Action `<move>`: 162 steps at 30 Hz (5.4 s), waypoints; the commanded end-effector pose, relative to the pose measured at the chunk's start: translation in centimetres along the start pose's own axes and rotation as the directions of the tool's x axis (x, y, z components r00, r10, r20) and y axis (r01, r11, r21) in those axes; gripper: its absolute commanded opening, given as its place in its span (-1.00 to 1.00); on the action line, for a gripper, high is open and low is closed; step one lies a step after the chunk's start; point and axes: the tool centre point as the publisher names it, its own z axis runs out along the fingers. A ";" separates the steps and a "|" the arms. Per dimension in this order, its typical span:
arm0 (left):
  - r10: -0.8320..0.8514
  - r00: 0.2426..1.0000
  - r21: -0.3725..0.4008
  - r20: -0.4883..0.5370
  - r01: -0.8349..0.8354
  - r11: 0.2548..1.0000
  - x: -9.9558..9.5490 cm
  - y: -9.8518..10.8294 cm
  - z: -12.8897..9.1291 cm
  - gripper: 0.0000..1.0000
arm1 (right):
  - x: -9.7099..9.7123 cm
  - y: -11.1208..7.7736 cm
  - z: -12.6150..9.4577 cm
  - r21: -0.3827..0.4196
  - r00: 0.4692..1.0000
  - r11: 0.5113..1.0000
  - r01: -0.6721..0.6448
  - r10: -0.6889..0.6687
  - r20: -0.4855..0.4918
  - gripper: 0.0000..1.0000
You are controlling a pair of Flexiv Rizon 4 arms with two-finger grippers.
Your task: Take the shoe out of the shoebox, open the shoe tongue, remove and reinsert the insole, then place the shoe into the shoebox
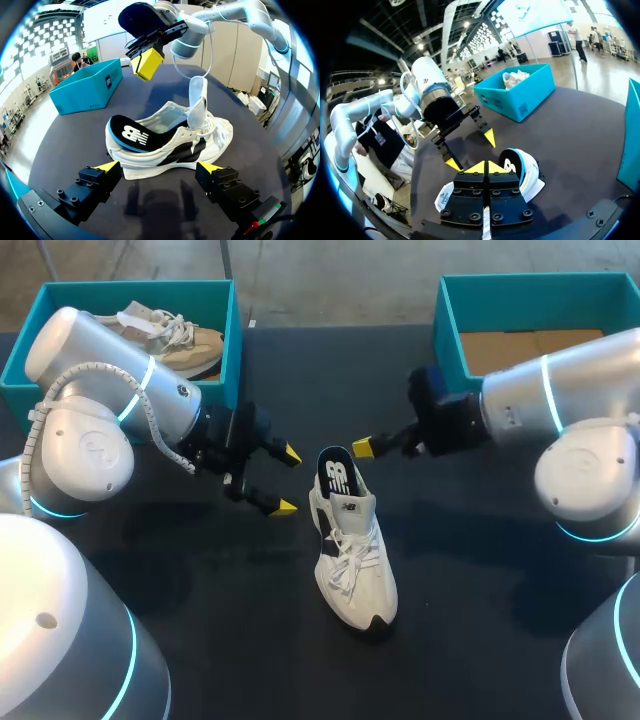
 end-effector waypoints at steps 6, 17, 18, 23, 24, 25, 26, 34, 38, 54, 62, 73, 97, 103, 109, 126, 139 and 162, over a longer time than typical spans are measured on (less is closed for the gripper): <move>0.000 1.000 -0.002 0.001 0.000 1.000 0.0 0.0 0.1 1.00 | 0.1 0.0 0.0 0.001 1.000 1.000 -0.001 0.001 0.004 -1.00; 0.000 1.000 -0.002 0.001 0.000 1.000 0.0 0.0 0.1 1.00 | 0.2 -0.1 -0.7 0.048 0.995 0.999 0.008 -0.013 0.098 -1.00; 0.000 1.000 -0.002 0.001 0.000 1.000 0.0 0.0 0.1 1.00 | 0.1 -0.1 -0.9 0.053 0.992 0.999 0.000 -0.007 0.128 -1.00; -0.018 1.000 -0.050 -0.010 0.018 0.999 0.5 -0.5 0.1 1.00 | 0.5 0.5 -1.4 0.111 0.966 0.994 -0.002 -0.027 0.258 -1.00; -0.028 1.000 -0.064 -0.011 0.027 0.998 0.7 -0.6 0.0 1.00 | 0.5 0.6 -1.5 0.113 0.961 0.994 -0.001 -0.030 0.273 -1.00; -0.040 0.999 -0.073 -0.021 0.038 0.997 0.8 -0.7 -0.2 1.00 | 0.6 0.6 -1.6 0.109 0.958 0.994 -0.012 -0.020 0.285 -1.00; -0.036 0.999 -0.090 -0.025 0.033 0.995 0.9 -0.8 -0.4 1.00 | 0.5 0.6 -1.7 0.109 0.950 0.994 -0.025 -0.010 0.312 -1.00; -0.043 0.999 -0.173 0.017 0.045 0.984 1.3 -0.9 -2.9 1.00 | 0.4 0.4 -2.0 0.151 0.893 0.985 -0.087 0.010 0.450 -1.00; -0.042 0.998 -0.201 0.045 0.050 0.978 1.1 -0.6 -4.2 1.00 | 0.1 0.4 -1.7 0.163 0.868 0.980 -0.116 0.020 0.496 -1.00; -0.084 0.995 -0.182 0.046 0.092 0.979 -0.9 2.0 -10.4 1.00 | 0.1 -1.4 -0.5 0.053 0.769 0.967 -0.248 0.163 0.618 -1.00; -0.080 0.997 -0.202 -0.012 0.076 0.976 -1.3 2.8 -11.8 1.00 | 0.2 -1.5 -0.3 0.053 0.774 0.967 -0.248 0.165 0.611 -1.00; -0.028 0.992 -0.183 -0.120 0.006 0.983 -1.2 3.3 -13.7 1.00 | 0.2 -1.5 -0.3 0.053 0.774 0.967 -0.248 0.165 0.611 -1.00; 0.002 0.999 -0.218 -0.048 -0.012 0.976 -1.0 2.3 -18.8 1.00 | -1.7 -3.4 3.4 0.047 0.700 0.937 -0.347 0.225 0.678 -1.00; -0.003 0.999 -0.216 -0.044 -0.007 0.976 -1.1 2.3 -18.8 1.00 | -1.3 -3.5 4.3 0.081 0.703 0.936 -0.342 0.198 0.683 -1.00; -0.003 0.999 -0.216 -0.044 -0.007 0.976 -1.1 2.3 -18.8 1.00 | -1.1 -3.7 5.3 0.151 0.697 0.941 -0.302 0.110 0.709 -1.00; -0.003 0.999 -0.216 -0.044 -0.007 0.976 -1.1 2.3 -18.8 1.00 | -3.3 -5.8 7.2 0.238 0.697 0.936 -0.260 0.011 0.717 -1.00; -0.003 0.999 -0.216 -0.044 -0.007 0.976 -1.1 2.3 -18.8 1.00 | -5.4 -7.9 8.9 0.289 0.683 0.923 -0.255 -0.039 0.729 -1.00; -0.003 0.999 -0.216 -0.044 -0.007 0.976 -1.1 2.3 -18.8 1.00 | -5.2 -3.6 8.3 0.218 0.662 0.965 -0.148 -0.067 0.747 -1.00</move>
